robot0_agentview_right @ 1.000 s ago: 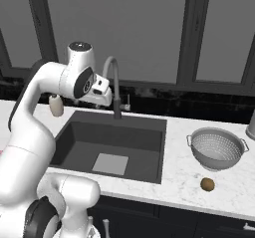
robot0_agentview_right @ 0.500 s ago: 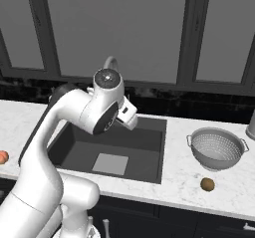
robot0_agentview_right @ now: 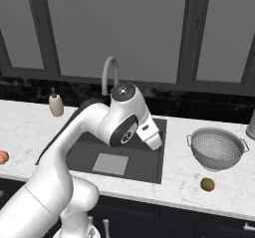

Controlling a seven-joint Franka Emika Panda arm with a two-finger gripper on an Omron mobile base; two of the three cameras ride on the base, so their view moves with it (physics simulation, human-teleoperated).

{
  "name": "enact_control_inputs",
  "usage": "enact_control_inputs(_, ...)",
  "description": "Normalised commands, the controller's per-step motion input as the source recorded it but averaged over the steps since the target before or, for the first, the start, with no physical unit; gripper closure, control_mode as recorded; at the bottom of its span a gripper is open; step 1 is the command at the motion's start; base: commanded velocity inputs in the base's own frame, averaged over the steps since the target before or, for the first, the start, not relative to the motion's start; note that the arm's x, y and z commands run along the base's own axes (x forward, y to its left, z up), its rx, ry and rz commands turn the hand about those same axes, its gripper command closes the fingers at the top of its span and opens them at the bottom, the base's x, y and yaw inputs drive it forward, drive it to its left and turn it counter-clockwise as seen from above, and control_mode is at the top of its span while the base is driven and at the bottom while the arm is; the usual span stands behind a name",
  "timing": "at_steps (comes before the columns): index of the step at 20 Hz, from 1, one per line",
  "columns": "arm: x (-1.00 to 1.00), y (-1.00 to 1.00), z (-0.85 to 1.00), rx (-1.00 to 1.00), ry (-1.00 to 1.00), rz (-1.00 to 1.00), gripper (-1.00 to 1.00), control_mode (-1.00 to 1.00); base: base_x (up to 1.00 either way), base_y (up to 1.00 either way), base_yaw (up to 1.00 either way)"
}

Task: Put the colander in the sink, put the kiwi, peach in the colander, and turn on the sink faucet and pour water over the colander.

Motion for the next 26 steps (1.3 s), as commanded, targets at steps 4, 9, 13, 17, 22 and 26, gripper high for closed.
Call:
enact_control_inputs(4, 0.0, -1.0, -0.19, 0.0, 0.24, -0.35, -1.0, -1.0, 0.0, 0.0, 0.0)
enact_control_inputs(9, 0.0, -1.0, -0.22, 0.04, 0.06, -0.23, -1.0, -1.0, 0.0, 0.0, 0.0)
enact_control_inputs(13, 0.0, -0.99, -0.1, 0.13, 0.0, -0.07, -1.0, -1.0, 0.0, 0.0, 0.0)
enact_control_inputs(17, 0.0, -0.96, -0.07, 0.21, -0.02, -0.03, -1.0, -1.0, 0.0, 0.0, 0.0)
enact_control_inputs(22, 0.01, -0.8, -0.18, 0.17, 0.01, -0.04, -1.0, -1.0, 0.0, 0.0, 0.0)
enact_control_inputs(26, 0.29, -0.48, -0.29, 0.12, 0.0, 0.0, -1.0, -1.0, 0.0, 0.0, 0.0)
